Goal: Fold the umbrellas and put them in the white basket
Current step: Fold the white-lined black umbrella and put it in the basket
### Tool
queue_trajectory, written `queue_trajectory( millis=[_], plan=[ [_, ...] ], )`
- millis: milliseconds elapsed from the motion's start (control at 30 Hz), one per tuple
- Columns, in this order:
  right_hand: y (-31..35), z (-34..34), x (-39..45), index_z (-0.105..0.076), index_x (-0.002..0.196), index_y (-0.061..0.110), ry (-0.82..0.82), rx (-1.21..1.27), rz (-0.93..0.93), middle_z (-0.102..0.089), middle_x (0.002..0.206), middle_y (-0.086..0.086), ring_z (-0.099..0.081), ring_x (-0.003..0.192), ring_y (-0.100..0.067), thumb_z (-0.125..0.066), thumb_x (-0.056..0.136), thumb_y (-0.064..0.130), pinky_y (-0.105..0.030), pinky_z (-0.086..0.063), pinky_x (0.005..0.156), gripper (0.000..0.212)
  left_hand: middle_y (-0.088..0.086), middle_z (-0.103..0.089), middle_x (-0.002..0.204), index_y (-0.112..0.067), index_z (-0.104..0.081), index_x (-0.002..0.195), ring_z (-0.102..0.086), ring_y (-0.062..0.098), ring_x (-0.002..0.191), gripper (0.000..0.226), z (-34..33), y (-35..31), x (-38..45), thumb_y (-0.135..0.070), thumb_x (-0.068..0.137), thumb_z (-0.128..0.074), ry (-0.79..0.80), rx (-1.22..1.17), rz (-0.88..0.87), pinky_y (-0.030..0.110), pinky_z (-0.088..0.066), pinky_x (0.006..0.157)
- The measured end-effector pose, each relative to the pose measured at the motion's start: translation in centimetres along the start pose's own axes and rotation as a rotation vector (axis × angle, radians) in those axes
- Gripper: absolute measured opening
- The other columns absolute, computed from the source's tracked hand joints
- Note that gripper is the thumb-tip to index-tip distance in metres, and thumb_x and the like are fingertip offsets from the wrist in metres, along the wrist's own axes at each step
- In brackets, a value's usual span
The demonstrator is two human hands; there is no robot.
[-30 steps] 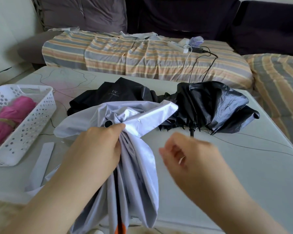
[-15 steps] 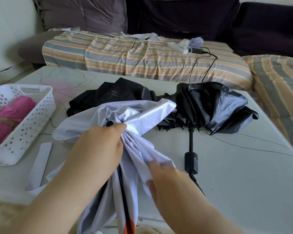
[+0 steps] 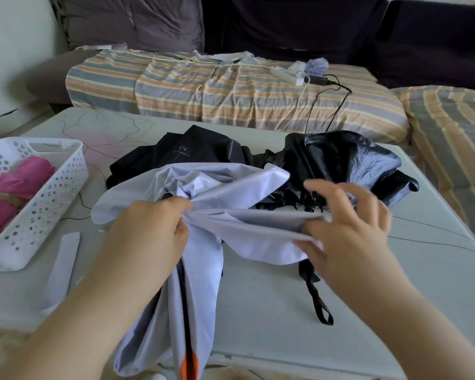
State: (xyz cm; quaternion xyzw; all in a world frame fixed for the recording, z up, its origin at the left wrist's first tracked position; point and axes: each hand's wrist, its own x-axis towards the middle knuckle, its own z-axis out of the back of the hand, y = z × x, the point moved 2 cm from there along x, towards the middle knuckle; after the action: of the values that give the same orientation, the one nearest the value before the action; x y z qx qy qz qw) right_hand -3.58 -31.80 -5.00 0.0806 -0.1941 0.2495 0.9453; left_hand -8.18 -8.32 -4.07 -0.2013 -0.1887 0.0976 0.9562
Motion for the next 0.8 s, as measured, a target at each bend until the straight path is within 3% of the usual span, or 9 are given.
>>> queue_trajectory(
  millis=[67,133,200,333,367,467,633,733,800],
  plan=[
    [-1.2,-0.1,0.3,-0.070,0.068,0.013,-0.004,0.154,-0.040,-0.060,0.112,-0.004,-0.045,0.103,-0.027,-0.084,0.068,0.012,-0.035,-0.038,0.085,0.014,-0.005,-0.036,0.044,-0.020,-0.071,0.110,-0.038,0.027,0.048,0.033,0.1,0.1,0.1,-0.006,0.084,-0.057,-0.003,-0.018,0.008,0.033,-0.042,0.053],
    [-1.8,-0.2,0.4,-0.069,0.075,0.013,0.070,0.265,0.005,-0.053,0.072,0.012,-0.046,0.073,-0.008,-0.078,0.072,-0.001,-0.011,-0.033,0.063,0.016,-0.006,-0.037,0.044,-0.020,-0.071,0.109,-0.038,0.024,0.047,0.033,0.1,0.1,0.2,-0.005,0.083,-0.058,-0.008,-0.018,0.003,0.033,-0.041,0.051],
    [-1.9,0.4,0.4,-0.066,0.091,0.026,0.116,0.349,0.031,-0.044,0.054,0.010,-0.045,0.063,-0.003,-0.067,0.079,-0.005,-0.010,-0.036,0.056,0.033,-0.006,-0.036,0.044,-0.019,-0.071,0.110,-0.036,0.024,0.047,0.035,0.2,0.5,0.4,-0.004,0.082,-0.057,-0.022,-0.008,0.015,0.030,-0.036,0.051],
    [-2.6,1.8,0.7,-0.046,0.105,0.047,0.156,0.466,-0.038,-0.054,0.059,-0.001,-0.044,0.058,-0.016,-0.062,0.083,0.018,-0.020,-0.040,0.055,0.040,-0.008,-0.034,0.045,-0.020,-0.071,0.111,-0.034,0.018,0.046,0.035,0.3,0.7,0.5,-0.004,0.084,-0.056,-0.039,0.004,0.012,0.028,-0.030,0.050],
    [-3.1,1.7,0.6,-0.051,0.089,0.039,0.160,0.389,-0.034,-0.052,0.058,-0.002,-0.041,0.055,-0.018,-0.064,0.083,0.019,-0.024,-0.038,0.052,0.024,-0.007,-0.036,0.046,-0.021,-0.070,0.112,-0.035,0.021,0.048,0.035,0.3,0.5,0.4,-0.005,0.084,-0.055,-0.031,0.008,0.009,0.028,-0.030,0.050],
    [-3.6,2.1,0.8,-0.031,0.056,0.031,0.224,0.125,-0.017,-0.042,0.061,0.005,-0.037,0.061,-0.014,-0.070,0.085,0.024,-0.024,-0.028,0.055,0.049,-0.006,-0.039,0.047,-0.020,-0.071,0.110,-0.037,0.023,0.049,0.033,0.2,0.0,0.3,-0.006,0.083,-0.057,-0.023,-0.019,0.008,0.029,-0.034,0.052],
    [-2.7,2.5,0.7,-0.055,0.087,0.029,0.292,0.095,-0.095,-0.055,0.086,0.010,-0.050,0.096,-0.015,-0.057,0.086,0.039,-0.028,-0.029,0.073,0.010,-0.002,-0.036,0.042,-0.014,-0.073,0.104,-0.037,0.022,0.042,0.031,0.0,-0.2,0.1,-0.001,0.080,-0.060,-0.006,-0.052,-0.027,0.033,-0.041,0.049],
    [-0.9,1.8,0.7,-0.054,0.114,0.040,0.354,0.213,-0.122,-0.060,0.098,0.015,-0.053,0.092,-0.010,-0.061,0.084,0.050,-0.023,-0.038,0.070,0.033,-0.007,-0.032,0.040,-0.014,-0.074,0.101,-0.037,0.024,0.042,0.030,0.0,-0.2,0.0,0.000,0.076,-0.064,-0.006,-0.040,-0.047,0.032,-0.041,0.048],
    [-0.5,1.3,0.6,-0.058,0.097,0.028,0.361,0.138,-0.017,-0.056,0.075,0.010,-0.050,0.075,-0.014,-0.044,0.091,0.053,-0.024,-0.036,0.059,0.029,-0.007,-0.033,0.041,-0.015,-0.073,0.104,-0.038,0.027,0.045,0.031,-0.1,-0.2,0.0,-0.002,0.078,-0.063,-0.002,-0.036,-0.043,0.034,-0.043,0.050]
  ],
)
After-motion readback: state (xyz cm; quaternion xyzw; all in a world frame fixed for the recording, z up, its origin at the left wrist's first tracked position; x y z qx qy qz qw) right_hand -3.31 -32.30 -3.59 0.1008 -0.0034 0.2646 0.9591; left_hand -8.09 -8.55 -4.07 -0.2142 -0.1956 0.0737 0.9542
